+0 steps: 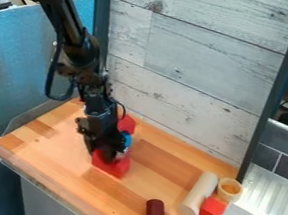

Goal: Move arch on the table and place it on top of another arch

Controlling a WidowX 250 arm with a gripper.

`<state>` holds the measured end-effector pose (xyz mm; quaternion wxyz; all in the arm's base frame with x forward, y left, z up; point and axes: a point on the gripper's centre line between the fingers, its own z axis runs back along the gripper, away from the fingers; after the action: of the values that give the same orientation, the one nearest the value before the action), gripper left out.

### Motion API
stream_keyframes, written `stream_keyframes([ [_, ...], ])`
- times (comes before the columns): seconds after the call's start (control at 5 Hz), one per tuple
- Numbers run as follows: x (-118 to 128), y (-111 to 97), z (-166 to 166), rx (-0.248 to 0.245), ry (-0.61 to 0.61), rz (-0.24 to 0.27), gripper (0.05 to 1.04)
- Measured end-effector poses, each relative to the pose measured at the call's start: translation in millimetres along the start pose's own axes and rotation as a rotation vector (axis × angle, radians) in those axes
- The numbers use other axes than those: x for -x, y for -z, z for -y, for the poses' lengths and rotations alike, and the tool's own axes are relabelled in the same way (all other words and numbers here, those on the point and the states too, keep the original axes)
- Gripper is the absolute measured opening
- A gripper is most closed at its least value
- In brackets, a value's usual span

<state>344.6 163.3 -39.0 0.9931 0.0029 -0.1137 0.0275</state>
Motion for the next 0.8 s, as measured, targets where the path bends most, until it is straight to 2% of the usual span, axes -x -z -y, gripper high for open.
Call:
stream_keyframes([
  [0.2,11,-5,11,0.053,0.042,-0.026,0.283],
  [0.4,20,-18,23,0.121,0.098,-0.038,0.223],
  [0.6,21,-40,28,0.160,0.101,-0.028,0.222],
  [0.8,18,-54,16,0.165,-0.114,0.008,0.220],
])
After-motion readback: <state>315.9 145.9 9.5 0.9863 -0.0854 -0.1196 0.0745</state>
